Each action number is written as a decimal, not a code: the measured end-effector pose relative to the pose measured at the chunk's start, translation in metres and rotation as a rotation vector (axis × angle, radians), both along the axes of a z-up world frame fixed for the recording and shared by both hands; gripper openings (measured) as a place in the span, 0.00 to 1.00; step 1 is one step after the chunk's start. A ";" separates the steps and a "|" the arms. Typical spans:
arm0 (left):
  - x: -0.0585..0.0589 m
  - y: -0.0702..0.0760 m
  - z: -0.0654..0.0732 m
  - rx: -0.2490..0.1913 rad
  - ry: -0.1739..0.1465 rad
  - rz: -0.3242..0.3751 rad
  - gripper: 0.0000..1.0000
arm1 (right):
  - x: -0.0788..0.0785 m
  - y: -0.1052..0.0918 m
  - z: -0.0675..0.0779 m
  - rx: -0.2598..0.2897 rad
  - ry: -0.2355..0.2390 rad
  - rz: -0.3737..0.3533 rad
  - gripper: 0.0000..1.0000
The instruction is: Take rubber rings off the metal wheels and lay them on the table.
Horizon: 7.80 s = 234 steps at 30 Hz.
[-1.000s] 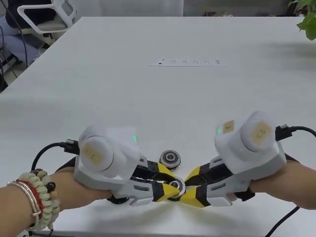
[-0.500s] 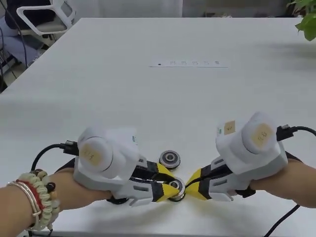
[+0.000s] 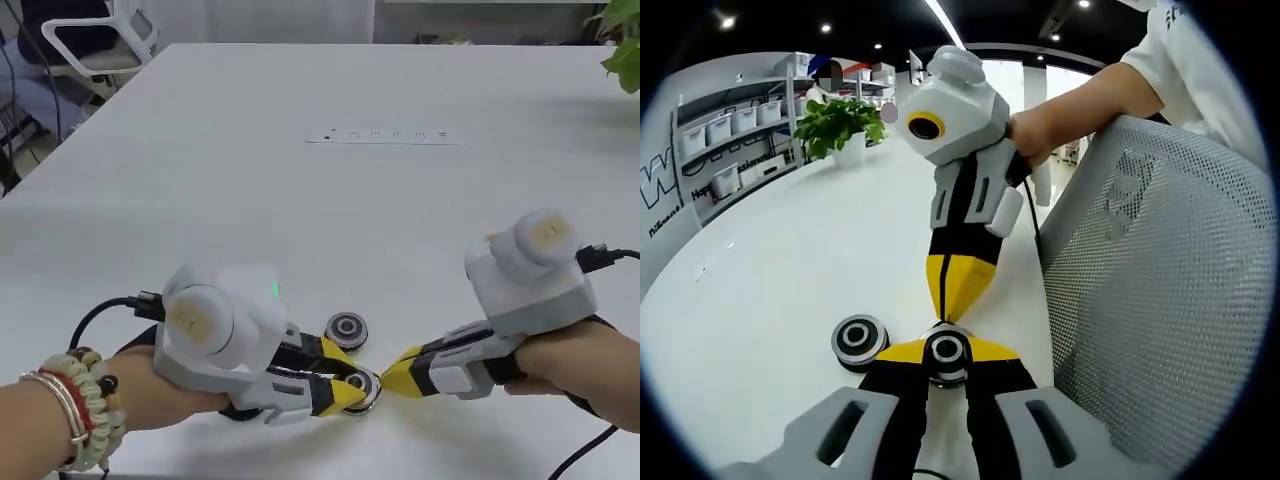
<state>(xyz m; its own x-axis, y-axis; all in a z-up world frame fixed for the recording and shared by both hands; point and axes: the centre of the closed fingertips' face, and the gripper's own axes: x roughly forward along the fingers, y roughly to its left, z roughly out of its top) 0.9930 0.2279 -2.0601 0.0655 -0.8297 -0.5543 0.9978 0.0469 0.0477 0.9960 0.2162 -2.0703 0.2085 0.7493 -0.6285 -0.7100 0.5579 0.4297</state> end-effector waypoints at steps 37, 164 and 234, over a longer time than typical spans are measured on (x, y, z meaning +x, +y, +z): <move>0.000 -0.001 0.000 -0.004 -0.006 -0.006 0.08 | -0.008 0.019 0.017 0.129 0.136 -0.080 0.00; -0.016 0.123 0.071 -0.094 0.050 0.364 0.89 | -0.011 0.085 0.048 0.104 -0.172 0.089 0.00; -0.015 0.125 0.068 -0.094 0.072 0.371 0.85 | 0.022 0.076 0.101 0.038 -0.446 0.119 0.18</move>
<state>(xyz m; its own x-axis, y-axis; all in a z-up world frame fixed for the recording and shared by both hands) 0.9776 0.3528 -1.9924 0.3347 -0.8045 -0.4906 0.9128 0.4061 -0.0432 1.0176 0.2922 -1.9688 0.3635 0.8051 -0.4687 -0.8884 0.4510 0.0857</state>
